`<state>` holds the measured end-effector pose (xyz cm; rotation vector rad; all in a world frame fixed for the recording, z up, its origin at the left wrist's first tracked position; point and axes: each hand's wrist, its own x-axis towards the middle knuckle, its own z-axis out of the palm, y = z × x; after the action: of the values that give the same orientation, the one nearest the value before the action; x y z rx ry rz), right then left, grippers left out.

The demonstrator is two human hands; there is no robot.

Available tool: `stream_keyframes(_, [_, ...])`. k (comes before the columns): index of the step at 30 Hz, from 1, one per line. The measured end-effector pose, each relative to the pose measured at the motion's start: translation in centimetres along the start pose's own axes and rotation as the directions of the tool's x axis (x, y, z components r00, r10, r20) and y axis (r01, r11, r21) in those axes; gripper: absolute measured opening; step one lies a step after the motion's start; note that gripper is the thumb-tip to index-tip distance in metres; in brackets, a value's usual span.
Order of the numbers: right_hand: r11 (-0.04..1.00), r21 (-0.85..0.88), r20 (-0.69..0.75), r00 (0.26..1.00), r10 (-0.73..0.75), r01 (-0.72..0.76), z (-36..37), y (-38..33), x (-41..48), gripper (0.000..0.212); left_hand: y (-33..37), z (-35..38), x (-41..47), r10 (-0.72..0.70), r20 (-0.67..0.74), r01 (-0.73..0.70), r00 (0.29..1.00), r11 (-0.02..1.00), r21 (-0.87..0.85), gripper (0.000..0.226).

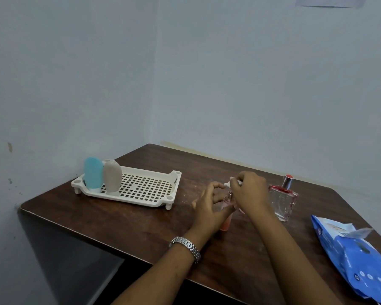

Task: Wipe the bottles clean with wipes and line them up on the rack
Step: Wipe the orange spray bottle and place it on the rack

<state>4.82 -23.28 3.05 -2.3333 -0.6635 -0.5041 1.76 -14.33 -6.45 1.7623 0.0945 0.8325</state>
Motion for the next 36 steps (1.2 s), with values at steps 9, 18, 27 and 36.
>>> stream_keyframes(9, [0.77,0.637,0.05,0.999,-0.013,-0.021,0.4,3.2,-2.5,0.012,-0.4,0.0,0.3,-0.034,0.035,0.034,0.999,0.999,-0.001,0.045])
stream_keyframes(18, [0.587,0.797,0.092,0.989,0.112,-0.141,1.6,5.0,-2.8,0.011,-0.1,-0.7,-0.1,-0.129,0.156,0.167,0.979,0.952,-0.257,0.017])
stream_keyframes(27, [0.899,0.414,-0.129,0.987,-0.093,0.139,4.3,4.5,-5.0,0.015,0.2,-1.0,0.4,-0.272,0.15,0.311,0.95,0.814,-0.491,0.008])
stream_keyframes(36, [0.919,0.353,-0.133,0.982,-0.136,0.175,4.2,4.1,-5.1,0.015,-0.1,-1.0,0.5,-0.324,0.159,0.359,0.933,0.793,-0.492,0.011])
